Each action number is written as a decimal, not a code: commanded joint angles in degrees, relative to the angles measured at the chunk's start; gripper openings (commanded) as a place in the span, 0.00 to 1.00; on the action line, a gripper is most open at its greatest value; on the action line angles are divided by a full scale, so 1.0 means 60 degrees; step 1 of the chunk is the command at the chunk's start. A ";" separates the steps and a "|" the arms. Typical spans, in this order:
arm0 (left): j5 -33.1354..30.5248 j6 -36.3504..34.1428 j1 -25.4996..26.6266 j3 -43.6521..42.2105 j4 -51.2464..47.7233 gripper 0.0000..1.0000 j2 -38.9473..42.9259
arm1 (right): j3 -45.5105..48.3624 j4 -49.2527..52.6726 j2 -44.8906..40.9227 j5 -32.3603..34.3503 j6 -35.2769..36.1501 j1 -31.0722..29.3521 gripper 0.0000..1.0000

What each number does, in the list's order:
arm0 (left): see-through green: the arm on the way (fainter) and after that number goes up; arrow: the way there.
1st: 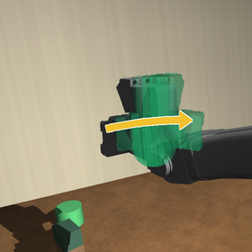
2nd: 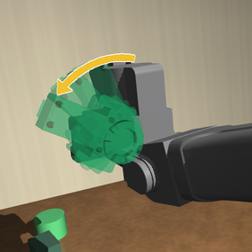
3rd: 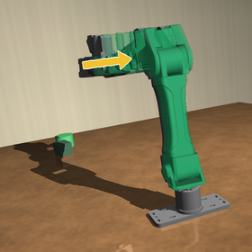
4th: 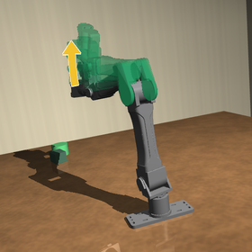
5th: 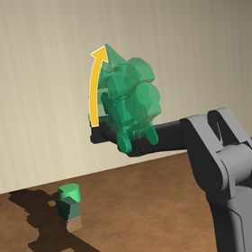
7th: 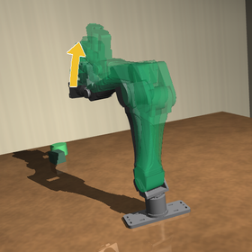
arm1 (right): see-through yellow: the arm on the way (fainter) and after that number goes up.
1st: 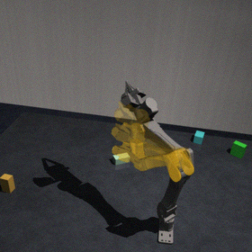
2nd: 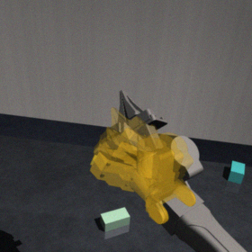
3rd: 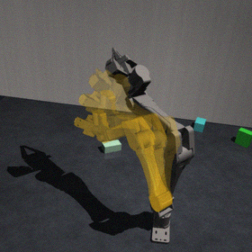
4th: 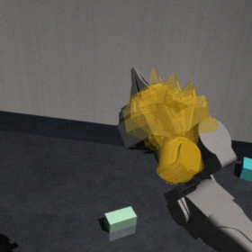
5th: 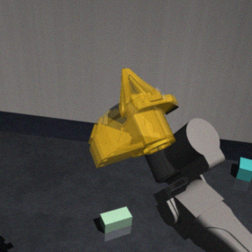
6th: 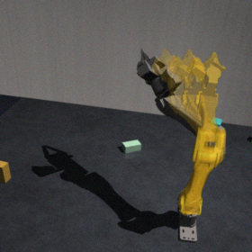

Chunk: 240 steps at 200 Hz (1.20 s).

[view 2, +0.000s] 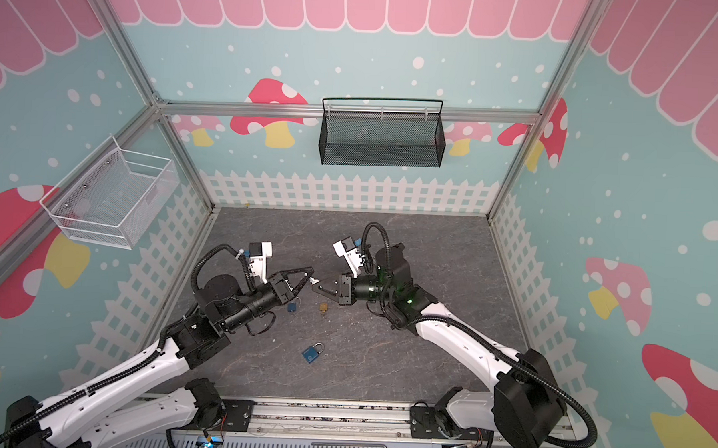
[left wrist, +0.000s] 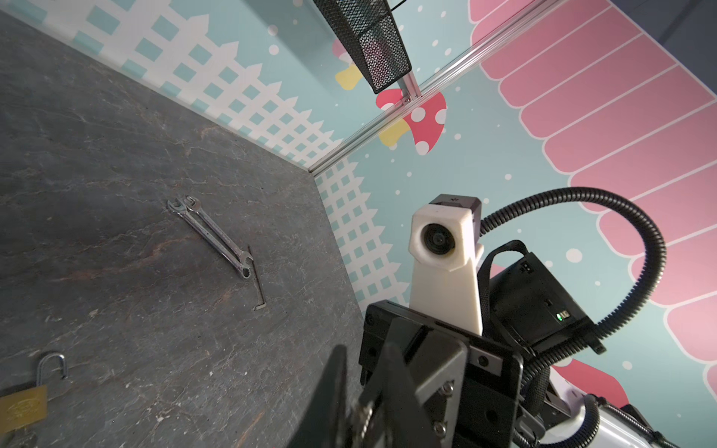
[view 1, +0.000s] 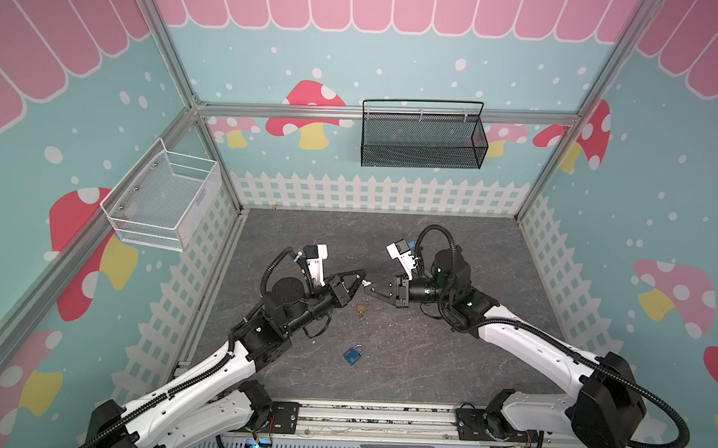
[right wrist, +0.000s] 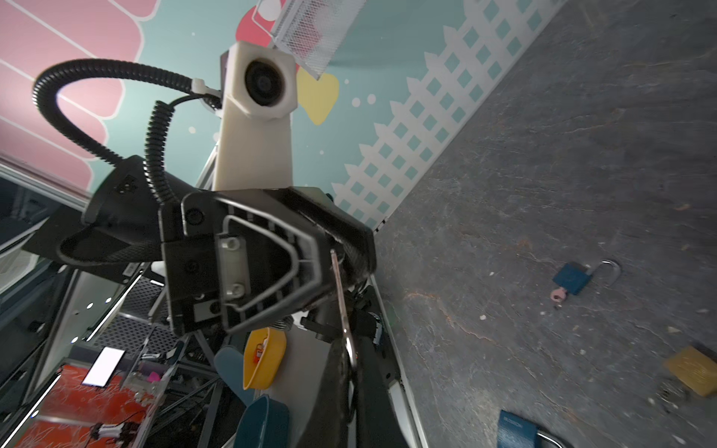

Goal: Unlock with the key

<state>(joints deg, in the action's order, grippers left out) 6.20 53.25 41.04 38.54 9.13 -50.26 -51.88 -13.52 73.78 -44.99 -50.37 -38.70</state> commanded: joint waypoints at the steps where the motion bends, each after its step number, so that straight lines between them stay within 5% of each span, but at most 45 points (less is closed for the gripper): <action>1: -0.0310 -0.0341 0.0001 0.0166 -0.0766 0.37 0.0337 | -0.0094 0.1291 -0.0349 0.0980 0.1105 0.0109 0.00; 64: -0.0793 -0.0555 0.0080 0.0038 -0.3684 0.46 0.0647 | 0.0866 0.2980 -0.1067 0.3066 0.3053 0.0136 0.00; 122: -0.1622 -0.1121 0.1442 0.0153 -0.5459 0.53 -0.0371 | 0.1613 0.3695 -0.1229 0.3113 0.3690 0.0136 0.00; 182: -0.1457 -0.0995 0.2273 -0.0298 -0.6082 0.57 -0.1702 | 0.2662 0.3564 -0.1504 0.4497 0.4017 0.0135 0.00; 240: -0.1604 -0.1023 0.2455 -0.0473 -0.6033 0.63 -0.2982 | 0.3264 0.2971 -0.1457 0.4546 0.4132 0.0121 0.00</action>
<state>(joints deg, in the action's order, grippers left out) -1.78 47.72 55.29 36.01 -26.28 -65.67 -33.67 6.94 65.69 -18.83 -27.05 -38.09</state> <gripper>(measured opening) 0.618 0.054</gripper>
